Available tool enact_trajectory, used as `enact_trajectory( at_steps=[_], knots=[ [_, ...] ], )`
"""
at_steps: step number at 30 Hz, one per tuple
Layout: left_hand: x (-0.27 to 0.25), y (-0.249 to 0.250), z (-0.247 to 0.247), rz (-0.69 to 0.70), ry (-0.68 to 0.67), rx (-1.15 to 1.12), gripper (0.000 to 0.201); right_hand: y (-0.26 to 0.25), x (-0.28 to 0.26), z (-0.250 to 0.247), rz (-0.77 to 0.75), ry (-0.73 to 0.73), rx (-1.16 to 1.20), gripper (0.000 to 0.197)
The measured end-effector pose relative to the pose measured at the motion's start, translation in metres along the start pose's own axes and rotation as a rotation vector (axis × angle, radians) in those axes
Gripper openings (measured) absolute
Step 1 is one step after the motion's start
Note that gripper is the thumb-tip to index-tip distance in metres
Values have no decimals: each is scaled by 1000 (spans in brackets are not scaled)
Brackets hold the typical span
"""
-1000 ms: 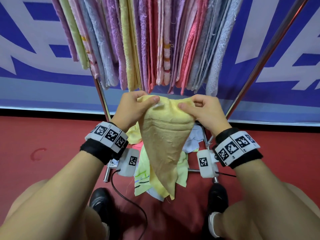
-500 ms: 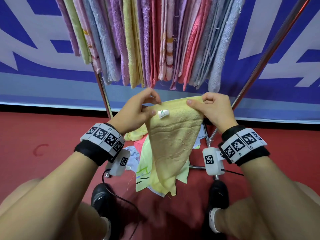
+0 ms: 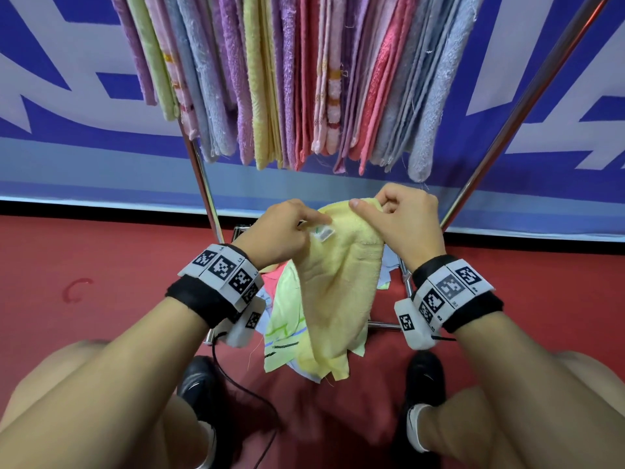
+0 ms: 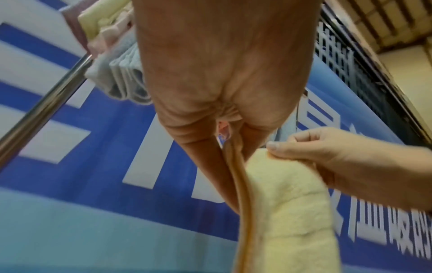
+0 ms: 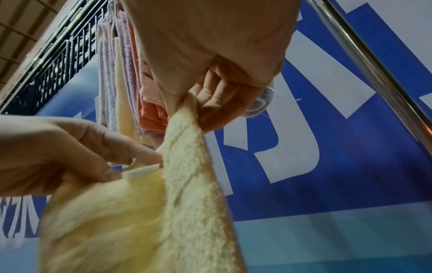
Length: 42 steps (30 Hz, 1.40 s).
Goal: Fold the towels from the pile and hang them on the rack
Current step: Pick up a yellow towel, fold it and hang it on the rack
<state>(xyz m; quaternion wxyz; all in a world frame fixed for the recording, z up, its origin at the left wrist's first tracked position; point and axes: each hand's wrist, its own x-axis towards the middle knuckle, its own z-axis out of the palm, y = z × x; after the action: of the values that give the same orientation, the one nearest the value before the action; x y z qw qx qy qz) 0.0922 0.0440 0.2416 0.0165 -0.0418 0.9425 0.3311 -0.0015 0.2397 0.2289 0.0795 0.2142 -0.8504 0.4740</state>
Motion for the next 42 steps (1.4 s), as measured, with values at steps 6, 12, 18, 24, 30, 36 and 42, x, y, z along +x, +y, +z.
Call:
enact_trajectory(
  at_steps=[6,12,18,24,30,36,42],
  knots=[
    [0,11,4,-172,104,-595,47,-8,-7,9,-65,-105,-6,24],
    [2,14,8,-210,31,-743,53,-12,-17,22,-118,-162,-57,17],
    [1,18,7,-220,12,-824,29,-18,-22,23,-190,-191,-62,13],
    [3,13,7,-192,115,-776,15,-24,-23,14,-86,-481,65,6],
    [2,12,-11,45,5,-521,36,-16,-5,-8,99,-465,278,54],
    [0,11,-15,72,171,-652,25,-22,-19,2,199,-522,298,22],
    [-5,15,11,-79,-104,-884,33,-29,-14,-3,155,-208,540,20]
  ],
)
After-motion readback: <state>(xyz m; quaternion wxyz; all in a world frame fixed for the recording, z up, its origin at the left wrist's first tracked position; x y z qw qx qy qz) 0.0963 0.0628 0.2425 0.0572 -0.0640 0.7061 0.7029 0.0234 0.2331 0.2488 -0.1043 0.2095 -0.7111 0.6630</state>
